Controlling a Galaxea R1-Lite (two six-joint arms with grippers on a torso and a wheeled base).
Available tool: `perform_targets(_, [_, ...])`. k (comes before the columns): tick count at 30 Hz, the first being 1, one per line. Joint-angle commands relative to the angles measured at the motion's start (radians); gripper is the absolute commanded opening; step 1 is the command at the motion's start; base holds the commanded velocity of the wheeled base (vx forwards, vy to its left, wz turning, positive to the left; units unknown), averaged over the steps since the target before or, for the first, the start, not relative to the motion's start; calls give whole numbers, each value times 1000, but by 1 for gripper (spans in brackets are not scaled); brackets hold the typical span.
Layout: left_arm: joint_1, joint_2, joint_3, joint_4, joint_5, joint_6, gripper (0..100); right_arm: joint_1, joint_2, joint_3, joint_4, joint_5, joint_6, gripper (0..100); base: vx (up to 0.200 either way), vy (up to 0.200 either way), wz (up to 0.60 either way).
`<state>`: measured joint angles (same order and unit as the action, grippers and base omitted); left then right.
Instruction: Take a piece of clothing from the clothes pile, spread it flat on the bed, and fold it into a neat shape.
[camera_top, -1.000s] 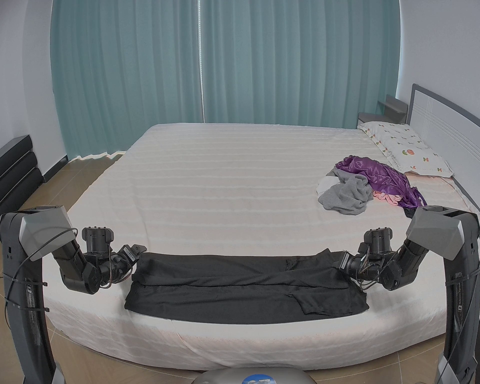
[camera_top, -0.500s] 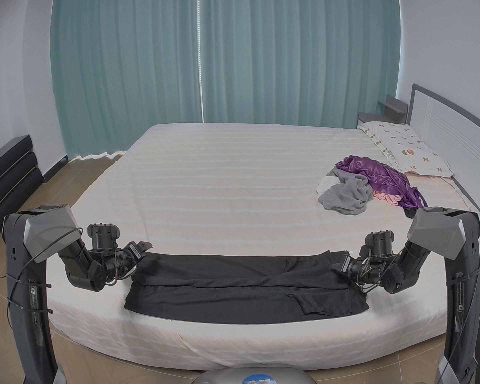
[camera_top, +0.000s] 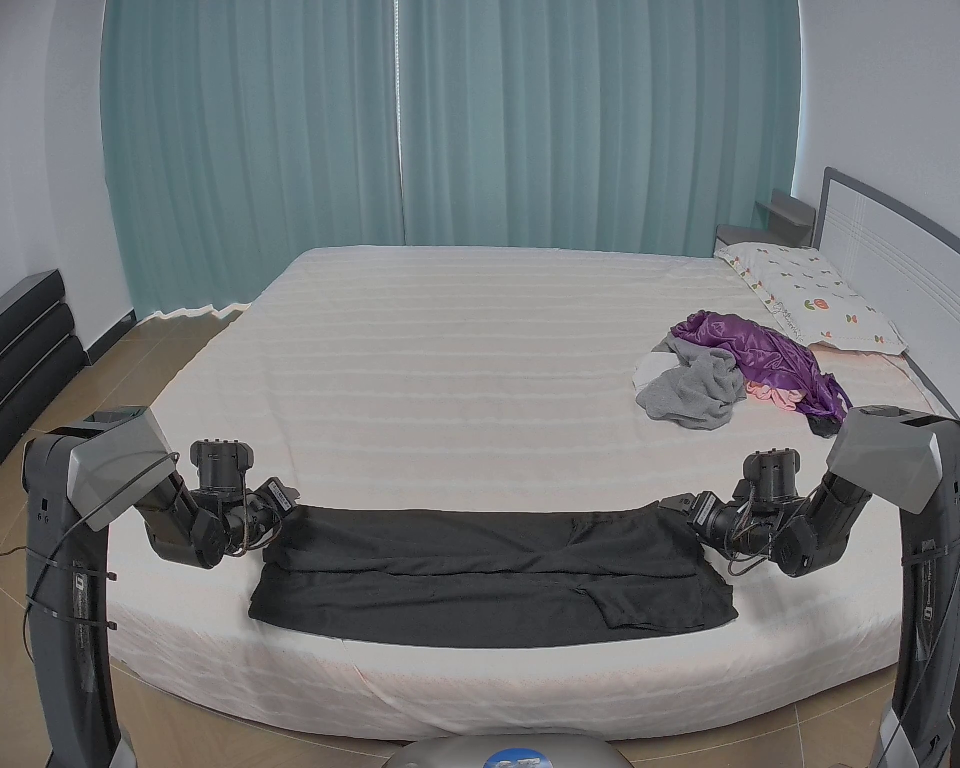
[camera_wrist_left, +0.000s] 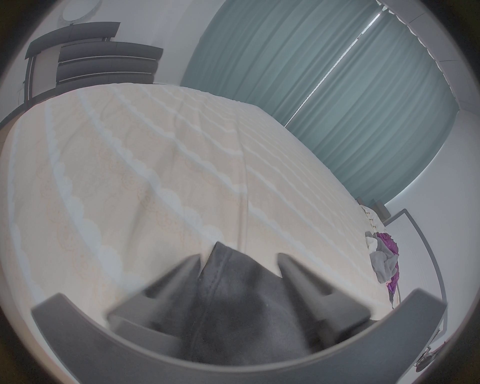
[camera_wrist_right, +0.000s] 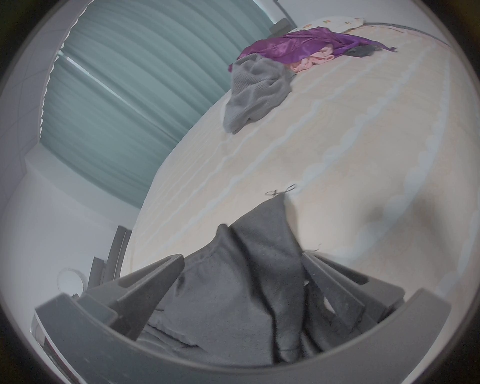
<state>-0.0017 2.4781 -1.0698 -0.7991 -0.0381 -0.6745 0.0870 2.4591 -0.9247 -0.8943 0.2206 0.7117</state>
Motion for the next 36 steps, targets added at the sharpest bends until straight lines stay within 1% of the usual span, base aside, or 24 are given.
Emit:
perform_targets(1, [0,16,-22,-3,6,-8,0,-23,4,-5,0,0,12,100,0,0,0])
perform_targets(7, [2,19,-45,-6,50,-27,0,-29,3,-6,0,2,45,100,0,0,0])
perform_targets(12, [8,19,-64,-12,58,-63,0,-30,6,-13,0,0,57,100,0,0,0])
perform_targets(22, [11,25,-64,-5,53,-63,0,-30,3,-8,0,0,72,100,0,0,0])
perform_targets(23, [11,25,-64,-5,53,-63,100,-30,0,-6,0,0,75,100,0,0,0])
perform_targets(26, [11,25,-64,-5,53,-65,100,-30,-5,3,-6,0,84,100,0,0,0])
perform_targets(28, [12,19,-53,-6,50,-70,100,-29,-23,40,-41,0,114,100,0,0,0])
perform_targets(31, [17,-15,-18,-3,44,-80,100,-30,-48,79,-72,0,124,100,0,0,0])
perform_targets(34, [22,-88,76,-11,-11,-89,100,-39,-81,138,-87,0,141,100,0,0,0])
perform_targets(36, [22,-123,157,-12,-78,-62,100,-44,-98,178,-97,0,170,100,0,0,0])
